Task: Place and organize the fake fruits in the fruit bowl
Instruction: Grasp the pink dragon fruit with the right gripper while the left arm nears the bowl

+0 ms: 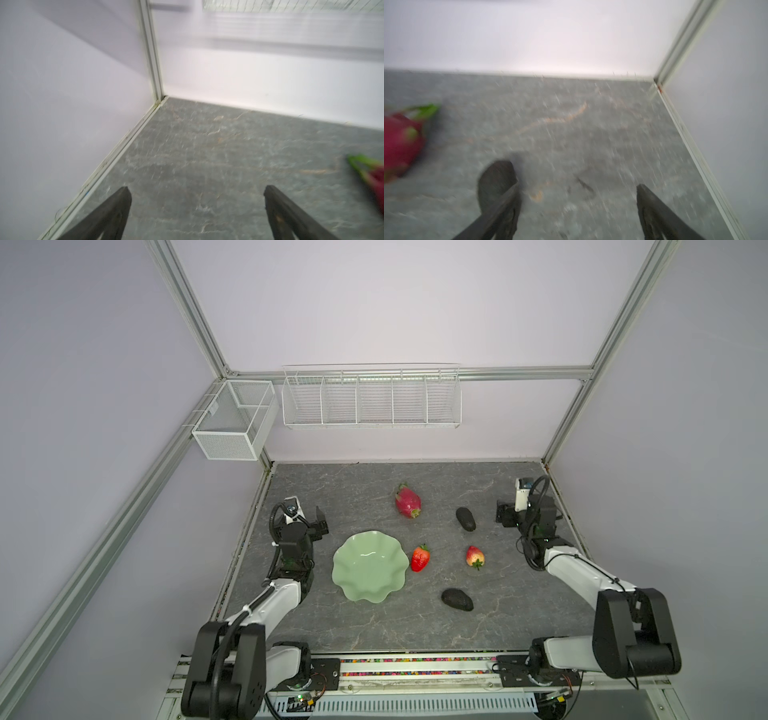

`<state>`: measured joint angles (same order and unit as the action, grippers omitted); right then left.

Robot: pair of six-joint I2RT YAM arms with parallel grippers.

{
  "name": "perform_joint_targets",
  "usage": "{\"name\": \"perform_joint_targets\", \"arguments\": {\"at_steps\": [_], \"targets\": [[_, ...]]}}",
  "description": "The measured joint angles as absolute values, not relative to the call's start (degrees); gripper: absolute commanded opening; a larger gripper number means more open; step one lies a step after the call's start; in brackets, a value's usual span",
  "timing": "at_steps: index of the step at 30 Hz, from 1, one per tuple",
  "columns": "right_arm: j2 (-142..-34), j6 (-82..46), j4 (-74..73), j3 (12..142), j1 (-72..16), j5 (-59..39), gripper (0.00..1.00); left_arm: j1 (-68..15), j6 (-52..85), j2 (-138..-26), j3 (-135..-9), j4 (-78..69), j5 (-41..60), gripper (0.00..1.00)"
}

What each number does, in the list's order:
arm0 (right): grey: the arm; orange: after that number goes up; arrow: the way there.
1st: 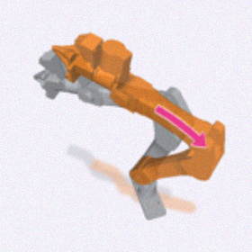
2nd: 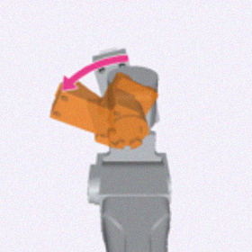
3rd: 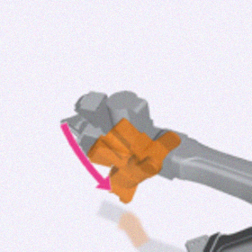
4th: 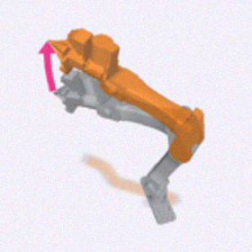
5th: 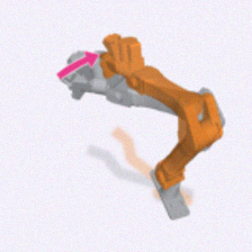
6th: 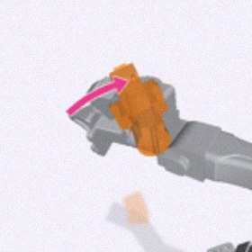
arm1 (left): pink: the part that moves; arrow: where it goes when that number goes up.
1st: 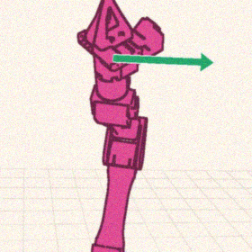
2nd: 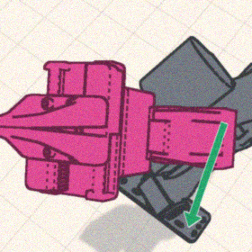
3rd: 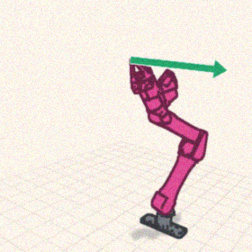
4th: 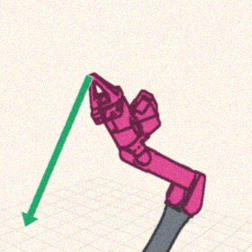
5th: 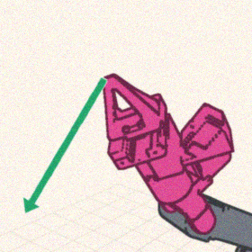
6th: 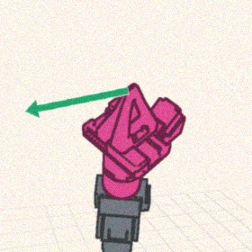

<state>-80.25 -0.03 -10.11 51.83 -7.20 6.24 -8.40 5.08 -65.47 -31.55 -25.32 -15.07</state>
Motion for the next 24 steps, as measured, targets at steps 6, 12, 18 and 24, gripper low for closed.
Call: {"name": "perform_joint_targets", "arguments": {"at_steps": [6, 12, 18, 24], "targets": [[-93.54, -2.22, 1.54, 76.38, -17.19, -5.80, 0.88, -11.14, 15.14, -64.86, -44.01, -9.93, 5.43, 0.99], [-109.32, -4.38, 7.84, 87.68, -27.73, -7.75, 0.88, -16.19, 19.59, -67.94, -48.40, 4.82, 16.78, 0.99], [-116.55, -6.68, 10.28, 89.30, -32.12, -3.95, 0.88, -18.85, 20.62, -66.39, -49.30, 12.01, 20.23, 0.99], [-118.02, -8.08, 9.54, 89.69, -32.29, -0.27, 0.88, -18.87, 20.71, -65.67, -49.28, 13.13, 20.62, 0.99]]}}
